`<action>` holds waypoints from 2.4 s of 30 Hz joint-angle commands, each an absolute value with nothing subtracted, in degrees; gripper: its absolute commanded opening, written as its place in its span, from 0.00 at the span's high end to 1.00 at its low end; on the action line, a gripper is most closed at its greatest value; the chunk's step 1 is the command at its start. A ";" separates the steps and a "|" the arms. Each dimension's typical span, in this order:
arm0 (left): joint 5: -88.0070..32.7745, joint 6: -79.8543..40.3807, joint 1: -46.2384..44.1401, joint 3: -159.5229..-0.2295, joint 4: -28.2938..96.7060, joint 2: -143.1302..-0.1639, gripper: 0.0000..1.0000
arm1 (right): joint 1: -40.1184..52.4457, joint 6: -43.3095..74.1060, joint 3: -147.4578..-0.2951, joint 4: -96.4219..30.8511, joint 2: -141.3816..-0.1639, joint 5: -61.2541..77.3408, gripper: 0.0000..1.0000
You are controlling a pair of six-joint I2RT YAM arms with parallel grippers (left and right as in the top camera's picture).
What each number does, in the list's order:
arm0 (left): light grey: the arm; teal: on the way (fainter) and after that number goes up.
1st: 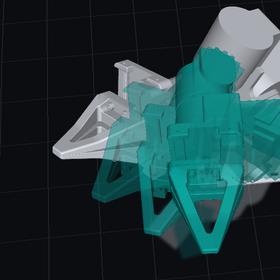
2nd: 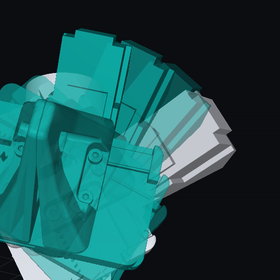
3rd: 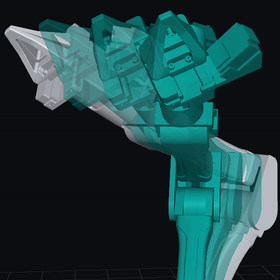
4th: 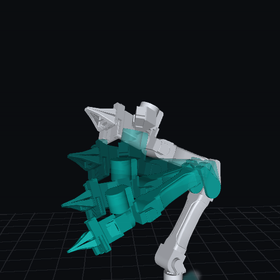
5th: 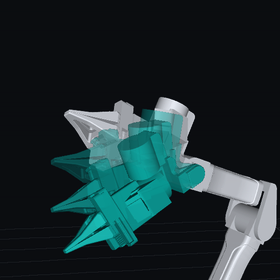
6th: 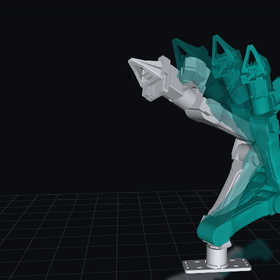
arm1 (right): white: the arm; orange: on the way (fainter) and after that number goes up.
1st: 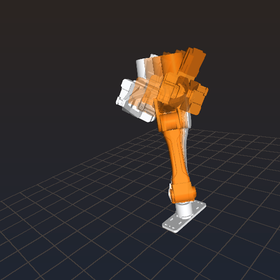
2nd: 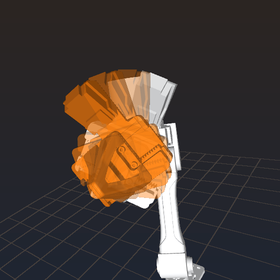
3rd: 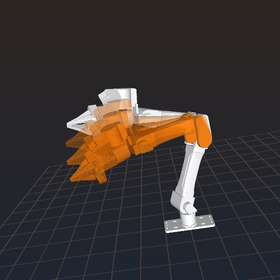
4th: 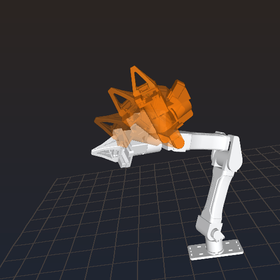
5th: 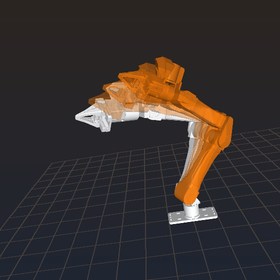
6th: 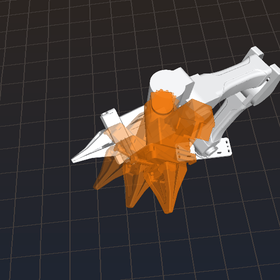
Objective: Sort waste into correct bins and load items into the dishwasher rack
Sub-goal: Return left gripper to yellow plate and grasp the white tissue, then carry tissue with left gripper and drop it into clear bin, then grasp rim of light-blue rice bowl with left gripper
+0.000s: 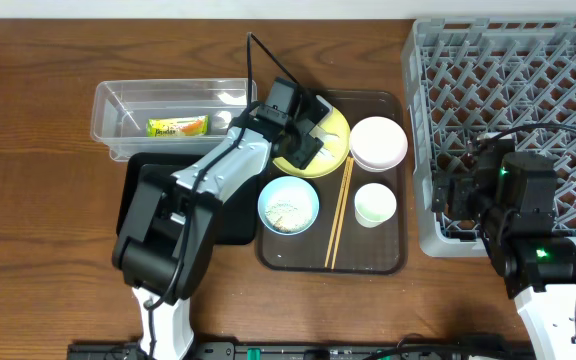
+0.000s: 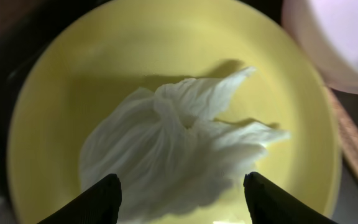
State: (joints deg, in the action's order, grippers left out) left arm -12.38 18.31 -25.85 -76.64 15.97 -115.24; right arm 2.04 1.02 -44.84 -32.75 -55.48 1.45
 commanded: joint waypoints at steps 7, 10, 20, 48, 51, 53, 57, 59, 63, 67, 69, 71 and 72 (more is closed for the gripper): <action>-13.06 19.46 -26.17 -77.47 16.88 -118.21 0.63 | 1.48 1.67 -46.02 -32.82 -55.40 1.56 0.01; -13.04 19.42 -26.17 -77.47 17.54 -118.19 0.86 | 1.48 1.67 -46.02 -32.84 -55.40 1.56 0.01; -10.87 15.79 -25.82 -77.49 21.58 -107.63 0.94 | 1.48 1.63 -46.02 -32.80 -55.40 1.54 0.01; 1.89 -3.73 -8.88 -77.38 32.67 -93.56 0.46 | 1.48 1.65 -46.02 -32.82 -55.40 1.56 0.01; -2.94 -6.26 -11.11 -77.38 38.04 -89.76 0.46 | 1.48 1.65 -46.02 -32.82 -55.40 1.54 0.01; -7.33 -6.37 -13.28 -77.36 41.39 -88.60 0.46 | 1.48 1.65 -46.02 -32.80 -55.40 1.56 0.01; -9.23 -9.61 -19.27 -76.82 46.33 -89.32 0.47 | 1.48 1.65 -46.02 -32.82 -55.40 1.56 0.01; -9.21 -11.14 -22.33 -75.99 46.39 -90.63 0.47 | 1.48 1.65 -46.02 -32.82 -55.40 1.54 0.01; -9.21 -14.15 -27.94 -75.33 45.98 -95.00 0.50 | 1.48 1.67 -46.02 -32.82 -55.40 1.56 0.01; -9.23 -16.47 -32.56 -75.33 45.63 -100.40 0.50 | 1.48 1.67 -46.02 -32.91 -55.40 1.58 0.01; -9.26 -16.84 -34.61 -75.33 44.88 -103.07 0.50 | 1.48 1.67 -46.02 -33.06 -55.40 1.58 0.01; -9.26 -16.86 -36.62 -75.33 44.10 -105.73 0.50 | 1.48 1.67 -46.02 -33.08 -55.40 1.56 0.01; -9.26 -16.84 -37.50 -75.33 43.79 -106.89 0.50 | 1.48 1.67 -46.02 -33.08 -55.40 1.58 0.01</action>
State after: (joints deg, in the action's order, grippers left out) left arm -8.91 -15.29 -35.42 -76.18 44.10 -104.20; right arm 2.04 1.04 -44.95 -32.93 -55.48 1.50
